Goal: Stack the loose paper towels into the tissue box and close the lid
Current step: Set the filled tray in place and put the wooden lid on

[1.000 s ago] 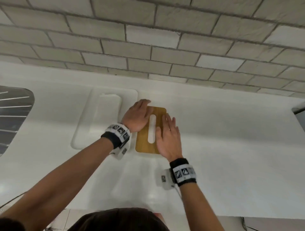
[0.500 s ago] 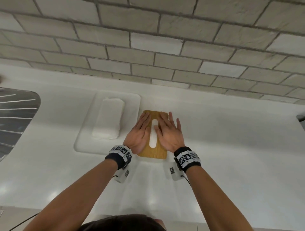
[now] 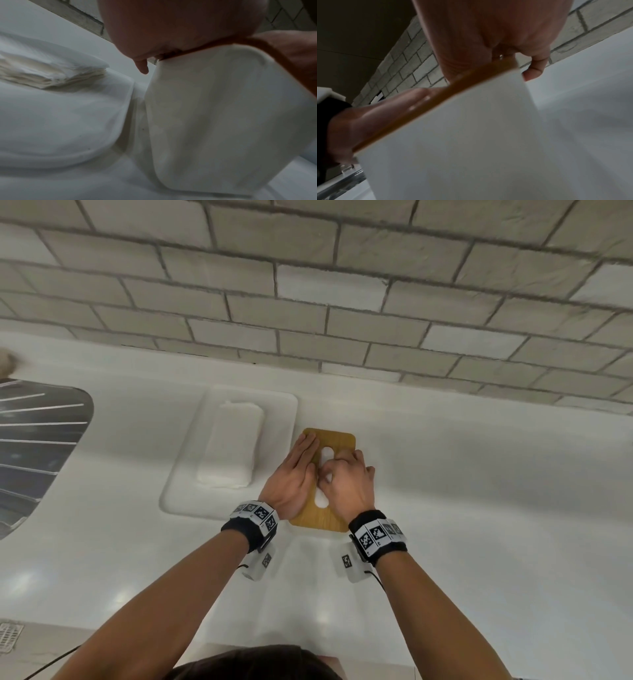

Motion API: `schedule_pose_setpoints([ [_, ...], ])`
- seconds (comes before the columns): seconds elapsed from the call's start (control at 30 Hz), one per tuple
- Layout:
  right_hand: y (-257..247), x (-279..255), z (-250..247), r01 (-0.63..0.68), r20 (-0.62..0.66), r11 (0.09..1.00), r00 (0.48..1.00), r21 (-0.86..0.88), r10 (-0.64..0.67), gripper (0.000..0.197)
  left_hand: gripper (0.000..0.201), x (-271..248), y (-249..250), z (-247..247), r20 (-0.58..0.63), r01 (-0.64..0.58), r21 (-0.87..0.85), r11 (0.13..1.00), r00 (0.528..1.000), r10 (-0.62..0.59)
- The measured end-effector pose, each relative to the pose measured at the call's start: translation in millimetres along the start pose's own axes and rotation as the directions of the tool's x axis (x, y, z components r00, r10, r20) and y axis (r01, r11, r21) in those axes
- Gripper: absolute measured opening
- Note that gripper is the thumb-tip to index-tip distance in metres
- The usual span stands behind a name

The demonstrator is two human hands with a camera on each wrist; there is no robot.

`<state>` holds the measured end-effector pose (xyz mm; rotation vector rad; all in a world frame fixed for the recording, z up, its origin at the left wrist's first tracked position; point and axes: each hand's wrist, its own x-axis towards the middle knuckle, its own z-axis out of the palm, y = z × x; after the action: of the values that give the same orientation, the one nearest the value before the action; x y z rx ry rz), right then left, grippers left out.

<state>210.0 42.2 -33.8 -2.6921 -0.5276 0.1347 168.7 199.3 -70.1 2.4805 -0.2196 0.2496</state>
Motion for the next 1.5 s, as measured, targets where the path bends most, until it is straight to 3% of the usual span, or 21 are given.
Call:
schedule_pose_setpoints([
  [0.33,9,-8,-9,0.0,-0.075,0.979,0.997,0.205,0.016,0.012,0.063,1,-2,1,0.015,0.059,-0.04,0.997,0.998,-0.059],
  [0.43,10,-4,-17,-0.003,-0.06,0.96,0.998,0.28,0.021,0.003,0.064,0,0,0,0.016,0.078,-0.052,0.996,0.997,-0.077],
  [0.53,4,-3,-15,0.012,0.001,0.988,1.0,0.156,-0.012,0.011,0.06,-1,3,-1,-0.001,0.035,-0.013,0.999,0.999,-0.035],
  [0.63,-2,-3,-11,0.023,0.006,0.997,1.0,0.078,-0.023,0.005,0.061,0,2,0,-0.006,0.053,-0.025,0.998,0.999,-0.053],
  [0.87,7,-9,-17,0.008,-0.12,0.932,0.992,0.362,0.039,0.006,0.059,0,0,1,-0.005,0.066,-0.043,0.997,0.998,-0.066],
  [1.03,-5,-9,-13,0.019,-0.068,0.972,0.998,0.235,-0.003,0.01,0.057,-1,-6,6,0.005,-0.024,0.08,0.996,1.0,0.023],
  [1.17,7,-4,-18,-0.085,-0.102,0.883,0.984,0.462,0.148,0.012,0.054,-1,4,-1,-0.042,0.057,-0.056,0.997,0.997,-0.059],
  [1.23,10,-5,-21,-0.068,-0.126,0.872,0.981,0.485,0.147,0.012,0.053,-1,4,0,-0.046,0.057,-0.071,0.996,0.997,-0.06],
  [1.3,7,-9,-22,0.032,-0.175,0.895,0.983,0.444,0.052,0.008,0.052,-1,1,1,-0.025,0.032,-0.049,0.998,0.999,-0.033],
  [1.37,2,-13,-24,0.13,-0.13,0.954,0.987,0.272,-0.098,0.004,0.052,-2,-4,4,-0.011,-0.037,0.047,0.998,0.999,0.038],
  [1.43,-3,-17,-23,0.177,-0.011,0.981,0.984,-0.079,-0.178,0.023,0.053,-2,-9,8,0.003,-0.063,0.096,0.993,0.998,0.063],
  [1.5,-7,-16,-27,0.166,0.049,0.96,0.986,-0.224,-0.159,0.034,0.055,-2,-7,7,-0.013,-0.032,0.09,0.995,0.999,0.033],
])
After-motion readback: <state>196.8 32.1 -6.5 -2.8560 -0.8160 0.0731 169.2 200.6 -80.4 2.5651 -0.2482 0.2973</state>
